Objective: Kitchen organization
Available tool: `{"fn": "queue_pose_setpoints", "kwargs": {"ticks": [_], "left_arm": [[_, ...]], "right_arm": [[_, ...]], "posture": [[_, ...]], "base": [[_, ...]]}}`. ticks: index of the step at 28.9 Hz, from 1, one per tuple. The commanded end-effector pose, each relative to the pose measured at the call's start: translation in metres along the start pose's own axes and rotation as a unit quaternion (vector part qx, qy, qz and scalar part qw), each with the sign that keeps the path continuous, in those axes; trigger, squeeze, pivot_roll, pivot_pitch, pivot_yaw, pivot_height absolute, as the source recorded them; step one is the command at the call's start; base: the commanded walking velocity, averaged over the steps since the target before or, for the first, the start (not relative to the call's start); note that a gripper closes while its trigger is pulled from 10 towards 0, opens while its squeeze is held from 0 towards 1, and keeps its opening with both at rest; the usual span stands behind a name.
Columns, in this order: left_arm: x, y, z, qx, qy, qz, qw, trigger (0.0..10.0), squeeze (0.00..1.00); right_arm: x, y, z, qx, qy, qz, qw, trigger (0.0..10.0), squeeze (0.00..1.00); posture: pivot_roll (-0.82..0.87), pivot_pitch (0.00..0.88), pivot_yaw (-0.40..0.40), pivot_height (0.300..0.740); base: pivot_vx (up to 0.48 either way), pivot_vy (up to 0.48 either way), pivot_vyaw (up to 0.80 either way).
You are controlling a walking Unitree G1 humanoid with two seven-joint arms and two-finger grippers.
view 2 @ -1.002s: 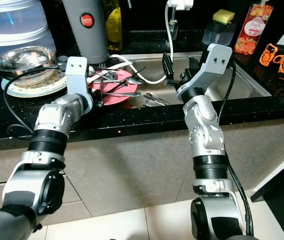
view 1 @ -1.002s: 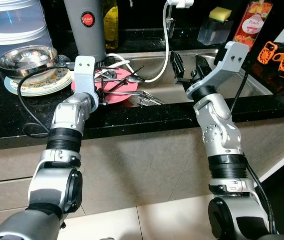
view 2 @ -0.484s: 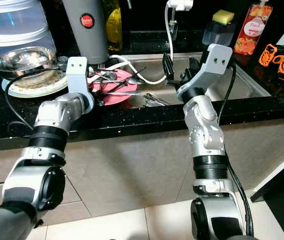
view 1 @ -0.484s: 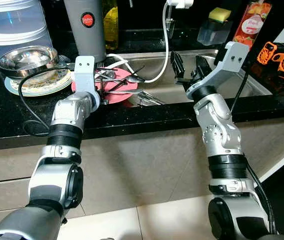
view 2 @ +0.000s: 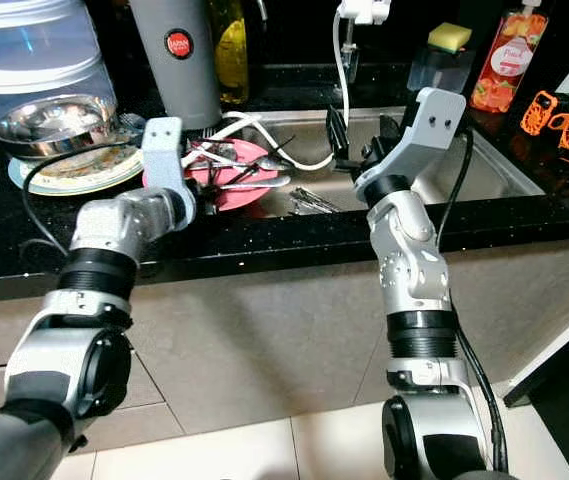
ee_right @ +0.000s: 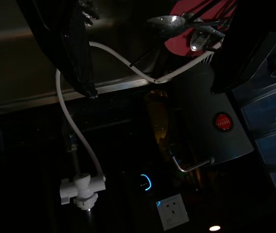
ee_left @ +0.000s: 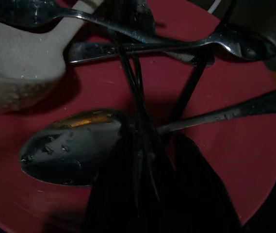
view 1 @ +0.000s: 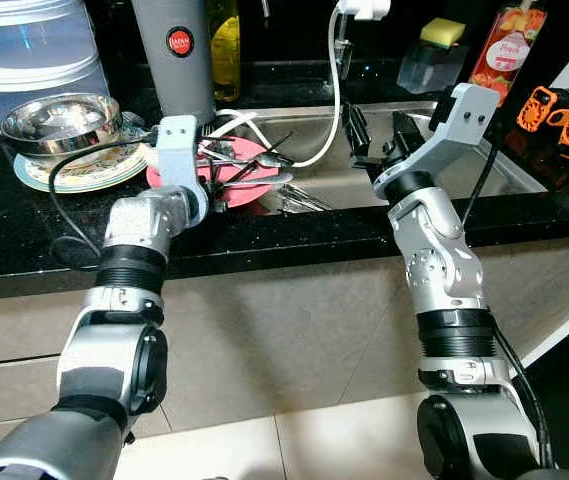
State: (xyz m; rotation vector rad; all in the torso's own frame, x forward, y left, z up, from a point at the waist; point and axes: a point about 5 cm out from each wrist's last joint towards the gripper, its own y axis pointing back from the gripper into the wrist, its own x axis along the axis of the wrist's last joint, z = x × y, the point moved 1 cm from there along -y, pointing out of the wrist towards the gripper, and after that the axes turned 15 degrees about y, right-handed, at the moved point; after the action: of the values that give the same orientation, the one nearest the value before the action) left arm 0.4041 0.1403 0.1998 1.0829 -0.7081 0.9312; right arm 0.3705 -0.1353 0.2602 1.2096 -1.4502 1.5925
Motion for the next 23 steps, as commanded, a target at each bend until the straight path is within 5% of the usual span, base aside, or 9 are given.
{"fn": "queue_pose_setpoints", "kwargs": {"ticks": [1,11,13,14,23], "left_arm": [[-0.029,-0.005,-0.019,0.039,0.0,-0.06,0.997,0.0,0.0],[-0.022,-0.003,-0.02,0.04,-0.003,-0.03,0.999,0.0,0.0],[-0.01,0.0,-0.016,0.041,-0.018,0.019,0.999,5.4,0.0],[-0.005,0.002,-0.016,0.052,-0.037,0.043,0.997,9.9,0.0],[0.021,0.016,-0.008,0.077,-0.119,0.161,0.977,10.0,0.0]], "right_arm": [[-0.001,0.002,0.001,-0.002,-0.002,-0.004,1.0,10.0,0.0],[-0.002,0.001,0.001,0.0,-0.001,-0.003,1.0,10.0,0.0],[-0.001,0.0,0.001,0.002,-0.001,-0.002,1.0,10.0,0.0],[-0.001,0.0,0.001,0.002,-0.001,-0.002,1.0,10.0,0.0],[-0.001,-0.001,0.0,0.003,-0.002,-0.002,1.0,10.0,0.0]], "posture": [[0.14,0.0,-0.009,0.74],[0.14,0.0,-0.012,0.74],[0.15,0.0,-0.013,0.74],[0.15,0.0,-0.013,0.74],[0.15,0.0,-0.016,0.74]], "base": [[0.0,0.0,0.0],[0.0,0.0,0.0],[0.0,0.0,0.0],[0.0,0.0,0.0],[0.0,0.0,0.0]]}}
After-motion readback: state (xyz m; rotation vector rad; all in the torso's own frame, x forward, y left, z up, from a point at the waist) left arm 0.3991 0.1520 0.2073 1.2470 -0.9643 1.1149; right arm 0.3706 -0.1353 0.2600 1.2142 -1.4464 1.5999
